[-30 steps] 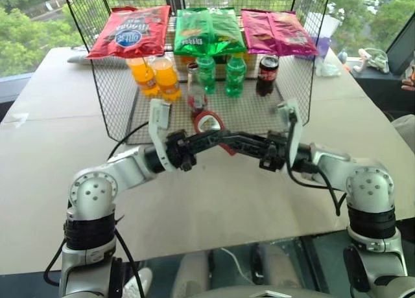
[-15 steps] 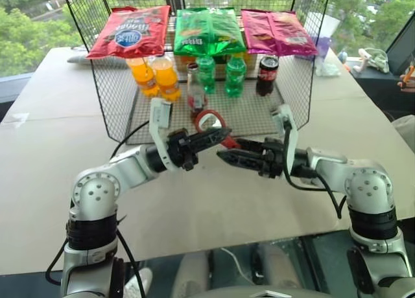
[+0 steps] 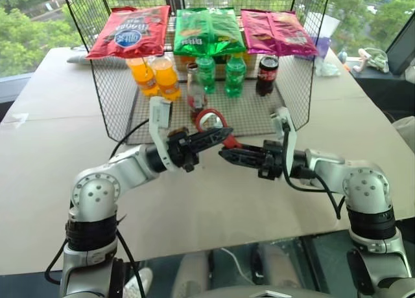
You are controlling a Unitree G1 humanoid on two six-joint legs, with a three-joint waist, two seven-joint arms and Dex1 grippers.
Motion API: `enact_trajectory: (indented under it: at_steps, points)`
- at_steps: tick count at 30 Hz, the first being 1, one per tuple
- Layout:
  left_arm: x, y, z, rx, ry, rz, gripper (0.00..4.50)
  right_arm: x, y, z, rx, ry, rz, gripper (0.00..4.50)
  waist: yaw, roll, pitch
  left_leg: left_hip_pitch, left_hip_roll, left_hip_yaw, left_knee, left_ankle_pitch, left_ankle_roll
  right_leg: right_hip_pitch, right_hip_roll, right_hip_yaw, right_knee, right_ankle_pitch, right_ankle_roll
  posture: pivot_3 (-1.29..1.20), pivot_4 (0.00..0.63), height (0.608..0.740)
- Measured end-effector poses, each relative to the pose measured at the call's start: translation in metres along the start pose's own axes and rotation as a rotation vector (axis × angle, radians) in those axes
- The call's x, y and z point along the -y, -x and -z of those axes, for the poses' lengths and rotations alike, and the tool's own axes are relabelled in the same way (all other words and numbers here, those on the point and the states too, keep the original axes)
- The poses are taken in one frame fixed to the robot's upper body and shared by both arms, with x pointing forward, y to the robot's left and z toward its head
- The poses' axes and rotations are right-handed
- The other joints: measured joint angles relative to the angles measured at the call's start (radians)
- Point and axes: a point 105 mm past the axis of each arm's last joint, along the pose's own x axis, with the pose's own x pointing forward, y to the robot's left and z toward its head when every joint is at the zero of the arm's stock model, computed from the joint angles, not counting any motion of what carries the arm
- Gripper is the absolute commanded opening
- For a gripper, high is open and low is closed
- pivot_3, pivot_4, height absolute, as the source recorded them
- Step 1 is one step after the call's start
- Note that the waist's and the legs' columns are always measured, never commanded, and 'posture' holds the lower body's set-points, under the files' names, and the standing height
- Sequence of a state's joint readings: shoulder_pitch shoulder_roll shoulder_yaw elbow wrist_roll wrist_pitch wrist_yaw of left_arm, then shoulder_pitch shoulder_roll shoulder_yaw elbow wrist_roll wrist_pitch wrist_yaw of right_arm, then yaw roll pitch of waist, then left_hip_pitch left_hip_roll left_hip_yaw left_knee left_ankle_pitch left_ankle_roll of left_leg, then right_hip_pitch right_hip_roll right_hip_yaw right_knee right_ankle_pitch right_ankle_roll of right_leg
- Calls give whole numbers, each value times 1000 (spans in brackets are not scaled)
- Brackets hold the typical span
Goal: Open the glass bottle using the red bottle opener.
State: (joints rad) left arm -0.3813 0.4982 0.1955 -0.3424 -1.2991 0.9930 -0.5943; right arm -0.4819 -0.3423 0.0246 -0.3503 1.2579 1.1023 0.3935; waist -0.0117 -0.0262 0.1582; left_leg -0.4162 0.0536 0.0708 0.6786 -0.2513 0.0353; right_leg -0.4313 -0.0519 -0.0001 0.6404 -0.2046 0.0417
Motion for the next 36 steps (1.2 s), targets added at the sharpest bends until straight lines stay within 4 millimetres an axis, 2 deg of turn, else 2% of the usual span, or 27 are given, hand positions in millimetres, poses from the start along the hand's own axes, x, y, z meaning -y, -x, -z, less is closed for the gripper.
enact_trajectory:
  at_steps: [1, 10, 15, 23, 27, 28, 32, 36]
  points:
    - [1, 1, -1, 6, 1, 7, 0, -3, 0, 0, 3, -4, -22, 18, 0, 0, 0, 0, 0, 0, 0, 0, 0, 0, 0, 0, 0, 0, 0, 0, 150, 740]
    - [3, 4, 0, 19, 9, 32, 0, -7, 0, 0, -3, -13, -51, 18, 0, 0, 0, 0, 0, 0, 0, 0, 0, -1, 0, 0, 0, 0, 0, 0, 150, 740]
    - [-1, 5, 2, 6, 6, -2, 1983, -6, -1, -2, -7, -3, -41, 0, 0, 0, 0, 0, 0, 0, 0, 0, 0, -1, 0, 0, 0, 0, 0, 0, 150, 740]
    - [-7, 7, -3, 28, -6, -48, 1983, -6, -1, -3, -5, 1, -30, 0, 0, 0, 0, 0, 0, 0, -2, 0, 0, -1, 0, 0, -1, 0, 0, 0, 150, 740]
    - [-4, 8, -9, 58, 8, -24, 302, -5, -1, -4, 1, 0, -25, 0, 0, 0, 0, 0, 0, 0, -2, 0, 0, -1, 0, 0, -1, 0, 0, 0, 150, 740]
    - [-1, 7, -10, 66, 16, -1, 22, -6, 0, -5, 8, -1, -34, 0, 0, 0, 0, 0, 0, 0, -2, 0, 0, -1, 0, 0, -2, 0, 0, 0, 150, 740]
    - [4, 6, -13, 79, 28, 31, 22, -9, 1, -8, 22, -1, -57, 0, 0, 0, 0, 0, 0, 0, -3, 0, 0, -1, 0, 0, -2, 0, 0, 0, 150, 740]
    - [2, 6, -14, 79, 25, 12, 0, -7, 1, -8, 24, 8, -42, 1680, 0, 0, 0, 0, 0, 0, -3, 0, 0, -1, 0, 0, -2, 0, 0, 0, 150, 740]
